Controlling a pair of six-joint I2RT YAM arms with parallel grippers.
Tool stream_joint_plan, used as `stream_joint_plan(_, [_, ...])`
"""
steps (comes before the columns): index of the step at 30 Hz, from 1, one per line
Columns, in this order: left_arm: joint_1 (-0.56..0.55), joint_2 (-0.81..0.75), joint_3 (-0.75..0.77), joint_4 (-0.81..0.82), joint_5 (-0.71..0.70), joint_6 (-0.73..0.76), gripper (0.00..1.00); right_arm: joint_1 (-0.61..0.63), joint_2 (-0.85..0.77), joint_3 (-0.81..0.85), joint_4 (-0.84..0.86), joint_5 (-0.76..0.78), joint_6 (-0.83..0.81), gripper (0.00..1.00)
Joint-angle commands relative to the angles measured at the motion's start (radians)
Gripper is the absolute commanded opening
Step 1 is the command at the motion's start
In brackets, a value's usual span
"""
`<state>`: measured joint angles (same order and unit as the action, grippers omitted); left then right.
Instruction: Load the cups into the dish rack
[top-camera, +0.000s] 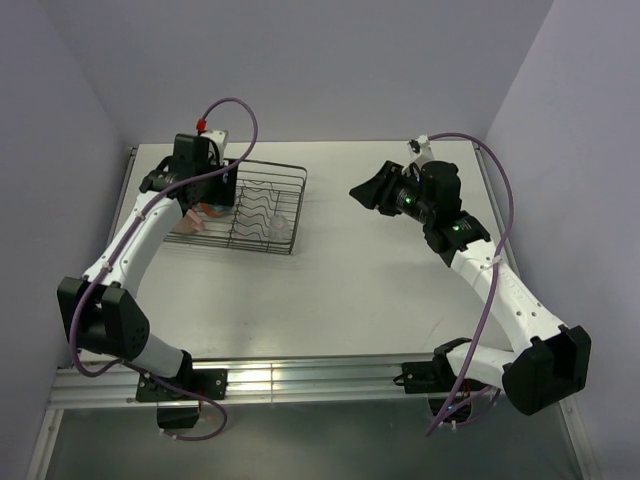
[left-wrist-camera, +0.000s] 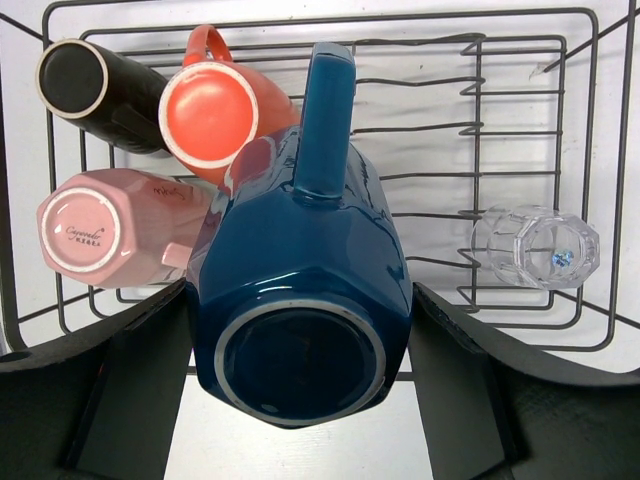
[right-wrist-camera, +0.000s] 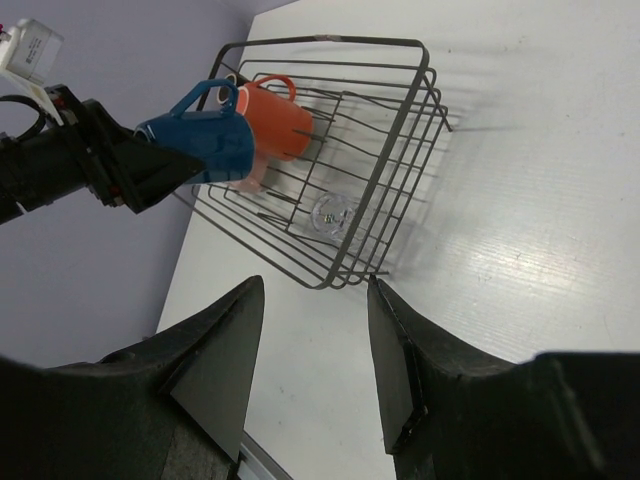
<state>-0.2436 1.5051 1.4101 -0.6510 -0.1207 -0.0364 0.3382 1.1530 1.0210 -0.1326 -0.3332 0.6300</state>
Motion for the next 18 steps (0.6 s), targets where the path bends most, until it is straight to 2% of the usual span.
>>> stream_joint_plan(1, [-0.005,0.009,0.030,0.065,-0.020,0.026,0.00,0.007,-0.010,-0.001,0.041,-0.004,-0.021,0.54])
stream_joint_plan(18, [-0.005,0.081,0.043,0.047,-0.056,0.026,0.00,0.005,0.010,-0.002,0.041,-0.006,-0.029,0.54])
